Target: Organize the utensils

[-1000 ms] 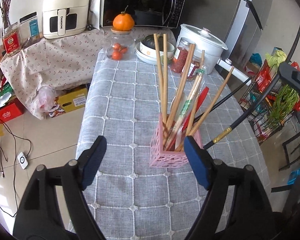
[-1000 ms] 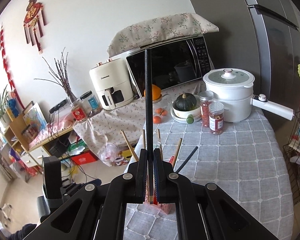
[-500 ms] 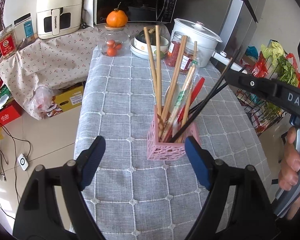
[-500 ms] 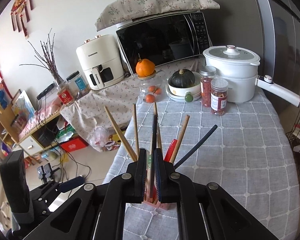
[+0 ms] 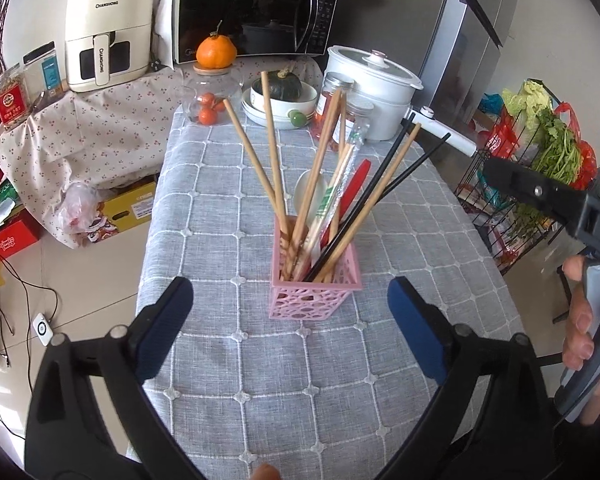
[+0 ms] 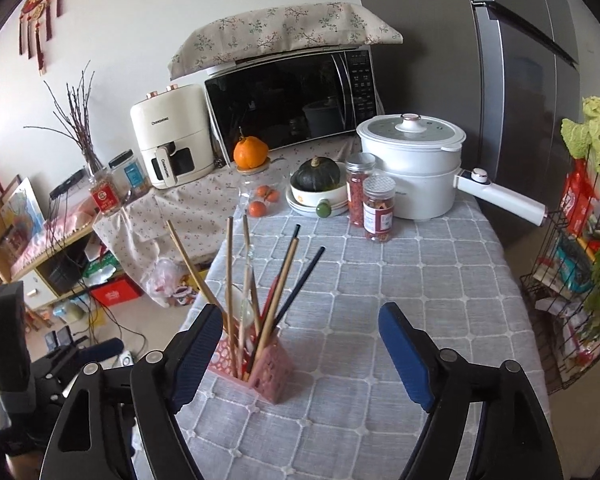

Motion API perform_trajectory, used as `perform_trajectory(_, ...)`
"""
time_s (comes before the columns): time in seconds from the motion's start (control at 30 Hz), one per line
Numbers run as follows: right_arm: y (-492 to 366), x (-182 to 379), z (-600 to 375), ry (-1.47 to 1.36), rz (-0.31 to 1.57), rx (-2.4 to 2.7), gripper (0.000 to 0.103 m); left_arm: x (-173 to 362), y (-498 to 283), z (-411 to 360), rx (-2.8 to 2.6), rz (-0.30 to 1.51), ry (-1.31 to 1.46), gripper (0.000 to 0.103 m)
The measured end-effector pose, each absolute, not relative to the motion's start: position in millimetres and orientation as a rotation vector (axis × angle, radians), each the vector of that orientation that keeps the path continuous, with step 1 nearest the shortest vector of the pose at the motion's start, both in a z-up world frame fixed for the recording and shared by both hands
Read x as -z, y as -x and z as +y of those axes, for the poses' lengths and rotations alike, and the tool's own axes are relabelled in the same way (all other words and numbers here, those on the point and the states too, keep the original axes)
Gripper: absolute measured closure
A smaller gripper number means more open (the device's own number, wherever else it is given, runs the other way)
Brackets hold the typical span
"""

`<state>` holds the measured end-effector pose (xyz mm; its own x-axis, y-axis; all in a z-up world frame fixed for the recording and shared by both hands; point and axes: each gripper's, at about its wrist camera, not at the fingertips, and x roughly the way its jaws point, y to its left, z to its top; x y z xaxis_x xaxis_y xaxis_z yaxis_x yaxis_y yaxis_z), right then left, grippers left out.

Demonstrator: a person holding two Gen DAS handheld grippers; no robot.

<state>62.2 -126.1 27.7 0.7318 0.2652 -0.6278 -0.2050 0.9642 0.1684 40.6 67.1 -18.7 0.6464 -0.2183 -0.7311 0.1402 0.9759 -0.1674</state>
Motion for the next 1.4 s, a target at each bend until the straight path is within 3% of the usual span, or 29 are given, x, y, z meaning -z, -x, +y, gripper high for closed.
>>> perform_trajectory(0.2,-43,-25,-142,0.012,0.727,-0.188,0.000,7,-27,53,0.164,0.824,0.086,0.001)
perform_trajectory(1.4,-31,-12,-155,0.088,0.791,-0.068,0.000,-1,-9,27,0.103,0.788,0.038,0.001)
